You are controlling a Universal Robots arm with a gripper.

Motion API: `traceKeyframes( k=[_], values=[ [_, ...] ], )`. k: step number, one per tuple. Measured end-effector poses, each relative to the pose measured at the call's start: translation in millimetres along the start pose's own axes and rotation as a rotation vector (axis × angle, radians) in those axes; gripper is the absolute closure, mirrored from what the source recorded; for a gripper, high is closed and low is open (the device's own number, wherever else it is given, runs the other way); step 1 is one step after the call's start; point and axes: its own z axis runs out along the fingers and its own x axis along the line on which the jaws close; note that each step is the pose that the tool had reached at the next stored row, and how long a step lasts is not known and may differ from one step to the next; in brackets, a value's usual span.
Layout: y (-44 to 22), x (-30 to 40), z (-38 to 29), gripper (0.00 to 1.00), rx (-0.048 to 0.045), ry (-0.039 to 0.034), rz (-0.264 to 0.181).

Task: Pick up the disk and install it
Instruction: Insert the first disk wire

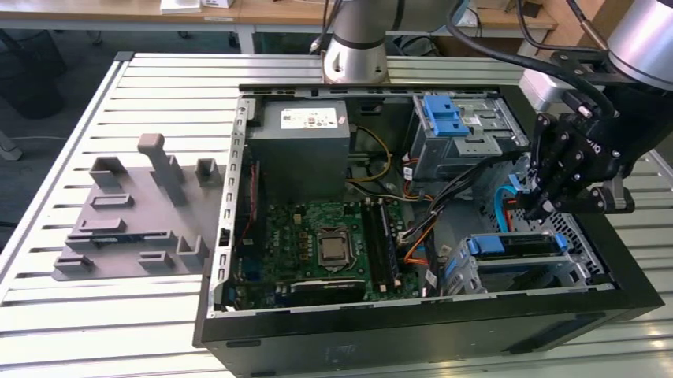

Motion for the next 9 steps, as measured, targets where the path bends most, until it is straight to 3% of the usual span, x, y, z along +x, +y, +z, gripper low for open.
traceKeyframes(
  k=[9],
  values=[
    [-0.2,4.0,3.2,0.84,0.0000,-0.0001,0.000]
  ],
)
